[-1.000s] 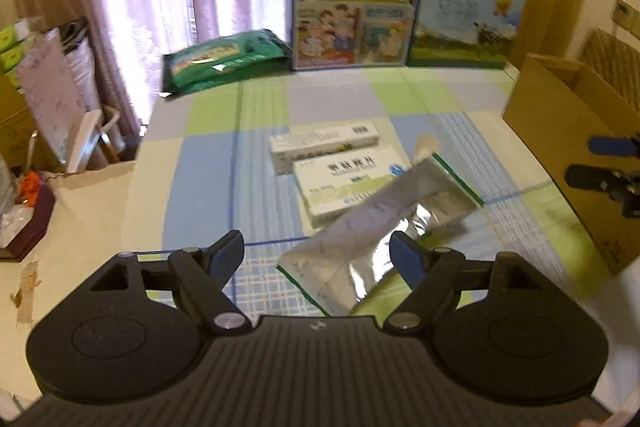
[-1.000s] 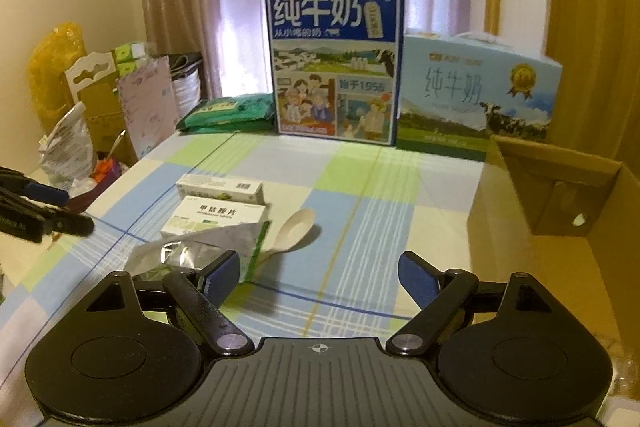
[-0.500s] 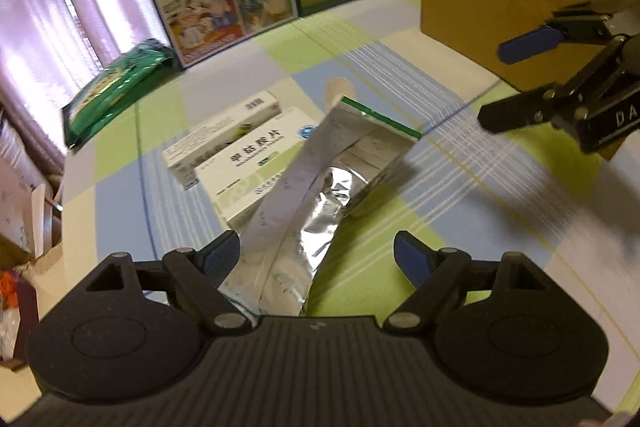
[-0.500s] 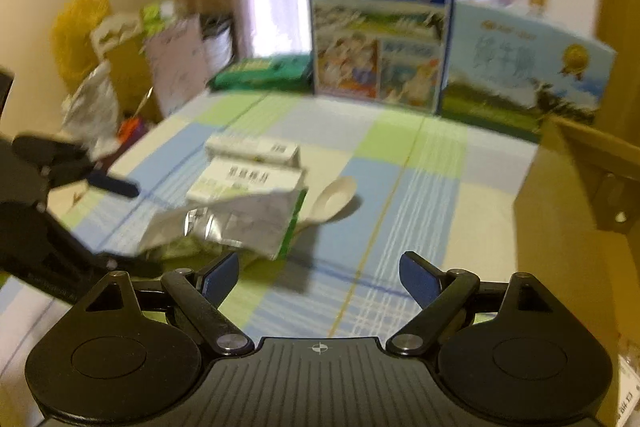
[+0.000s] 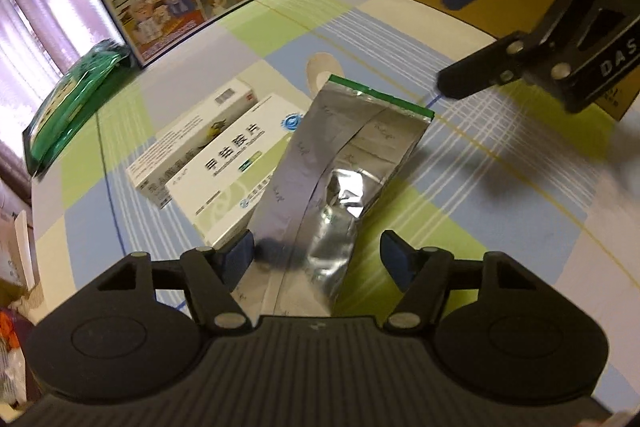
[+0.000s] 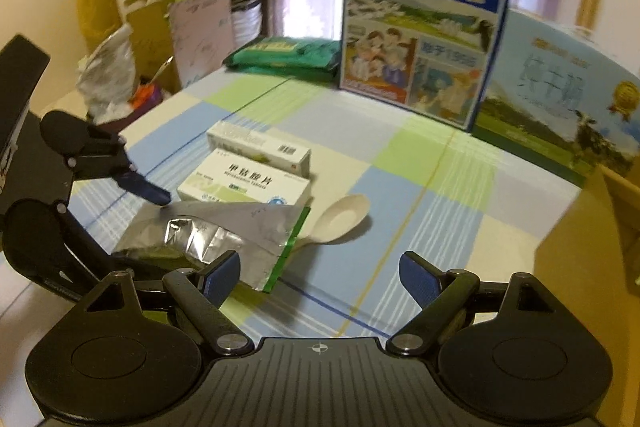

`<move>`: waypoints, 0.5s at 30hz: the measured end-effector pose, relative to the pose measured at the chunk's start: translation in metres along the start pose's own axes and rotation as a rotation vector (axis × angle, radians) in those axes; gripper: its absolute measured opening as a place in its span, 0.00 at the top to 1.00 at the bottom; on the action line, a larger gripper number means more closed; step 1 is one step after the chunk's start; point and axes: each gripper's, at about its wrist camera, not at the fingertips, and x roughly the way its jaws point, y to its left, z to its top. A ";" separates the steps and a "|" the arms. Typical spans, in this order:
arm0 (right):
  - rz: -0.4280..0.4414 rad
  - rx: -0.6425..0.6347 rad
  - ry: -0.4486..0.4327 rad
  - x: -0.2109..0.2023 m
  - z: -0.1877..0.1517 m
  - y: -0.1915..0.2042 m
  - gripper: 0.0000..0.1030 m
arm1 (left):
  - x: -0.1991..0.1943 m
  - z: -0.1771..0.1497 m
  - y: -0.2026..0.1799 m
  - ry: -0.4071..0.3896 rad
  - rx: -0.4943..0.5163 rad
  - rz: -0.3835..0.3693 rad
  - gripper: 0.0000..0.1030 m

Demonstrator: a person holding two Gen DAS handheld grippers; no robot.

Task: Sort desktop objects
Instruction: 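Lower left tool onto silver foil pouch while right tool approaches white spoon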

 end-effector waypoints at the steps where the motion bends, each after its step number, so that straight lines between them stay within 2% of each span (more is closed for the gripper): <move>1: 0.005 -0.025 0.009 0.003 0.001 0.002 0.18 | 0.002 0.003 0.000 0.002 0.016 0.000 0.36; 8: 0.011 -0.420 0.119 0.019 0.002 0.020 0.18 | 0.010 0.011 -0.001 0.016 0.081 0.009 0.44; 13: 0.007 -0.580 0.167 0.030 0.006 0.019 0.18 | 0.017 0.010 -0.001 0.025 0.097 0.029 0.51; 15: 0.018 -0.635 0.182 0.034 0.007 0.018 0.18 | 0.016 0.008 -0.003 0.029 0.113 0.034 0.59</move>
